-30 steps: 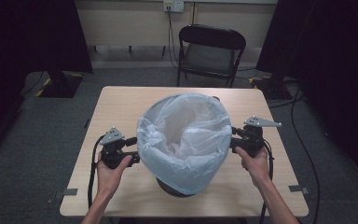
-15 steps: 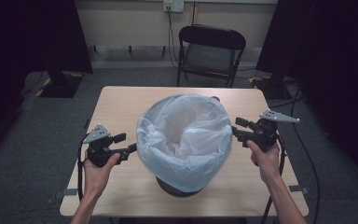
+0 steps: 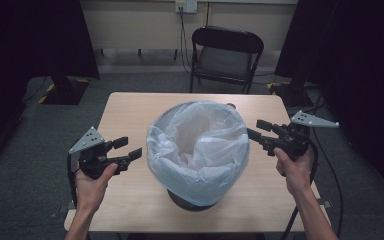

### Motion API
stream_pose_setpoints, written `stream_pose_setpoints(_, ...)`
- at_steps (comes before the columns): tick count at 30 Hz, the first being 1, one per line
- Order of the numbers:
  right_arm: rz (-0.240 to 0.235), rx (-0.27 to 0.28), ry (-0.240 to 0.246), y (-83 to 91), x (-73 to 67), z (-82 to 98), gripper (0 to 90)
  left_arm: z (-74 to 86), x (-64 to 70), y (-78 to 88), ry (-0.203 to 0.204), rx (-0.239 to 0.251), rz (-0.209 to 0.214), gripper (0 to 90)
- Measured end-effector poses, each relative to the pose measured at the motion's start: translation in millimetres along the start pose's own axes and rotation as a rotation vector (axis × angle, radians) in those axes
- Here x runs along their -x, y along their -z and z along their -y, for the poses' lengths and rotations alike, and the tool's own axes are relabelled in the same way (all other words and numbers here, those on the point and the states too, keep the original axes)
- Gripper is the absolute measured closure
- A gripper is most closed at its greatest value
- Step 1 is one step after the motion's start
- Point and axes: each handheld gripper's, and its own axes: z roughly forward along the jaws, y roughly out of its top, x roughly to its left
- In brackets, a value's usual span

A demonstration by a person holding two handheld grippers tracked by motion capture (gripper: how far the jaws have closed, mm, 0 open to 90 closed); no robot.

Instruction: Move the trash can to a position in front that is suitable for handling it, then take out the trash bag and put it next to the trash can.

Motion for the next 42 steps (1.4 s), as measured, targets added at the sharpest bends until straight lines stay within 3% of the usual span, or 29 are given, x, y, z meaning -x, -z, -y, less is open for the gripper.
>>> stream_pose_setpoints(3, -0.004, 0.018, 0.002, 3.3, -2.6, -6.9, 35.7, -7.9, 6.5, 6.6, -0.017, 0.019, 0.020, 32.0)
stream_pose_setpoints(6, -0.022, 0.035, -0.014, 5.6, -4.3, -13.4, 34.0, -16.9, 9.7, 10.5, -0.010, 0.047, 0.044, 30.3)
stream_pose_setpoints(12, -0.078, 0.047, 0.001, 4.6, -15.9, -28.4, 31.3, -38.0, 17.7, 13.4, 0.004, 0.101, 0.096, 26.2)
stream_pose_setpoints(16, -0.102, 0.021, 0.040, 1.6, -33.5, -33.2, 29.1, -52.0, 31.1, 7.3, -0.038, 0.091, 0.118, 21.5)
stream_pose_setpoints(21, -0.109, 0.002, 0.054, 1.2, -40.4, -29.0, 28.0, -55.7, 45.3, -8.3, -0.065, 0.058, 0.151, 19.7)
stream_pose_setpoints(26, -0.095, -0.038, 0.071, -1.2, -43.8, -23.1, 27.2, -52.9, 50.0, -26.1, -0.067, 0.017, 0.136, 16.2)
stream_pose_setpoints(29, -0.081, -0.074, 0.089, -4.3, -46.0, -20.7, 32.2, -51.3, 48.8, -36.3, -0.067, -0.011, 0.117, 15.1)
stream_pose_setpoints(33, -0.004, -0.093, 0.113, -5.9, -47.1, -20.6, 50.3, -51.5, 47.9, -40.1, -0.061, -0.025, 0.088, 17.7)
stream_pose_setpoints(35, 0.025, -0.098, 0.121, -6.4, -45.5, -21.4, 60.5, -52.1, 46.9, -39.4, -0.076, -0.012, 0.042, 27.5)
stream_pose_setpoints(36, 0.033, -0.095, 0.116, -6.9, -43.7, -22.3, 64.5, -52.3, 46.6, -39.5, -0.077, -0.010, 0.039, 33.2)
stream_pose_setpoints(42, 0.058, -0.060, 0.103, -5.3, -40.0, -28.6, 88.6, -56.6, 48.6, -36.2, -0.094, 0.013, -0.026, 48.4)
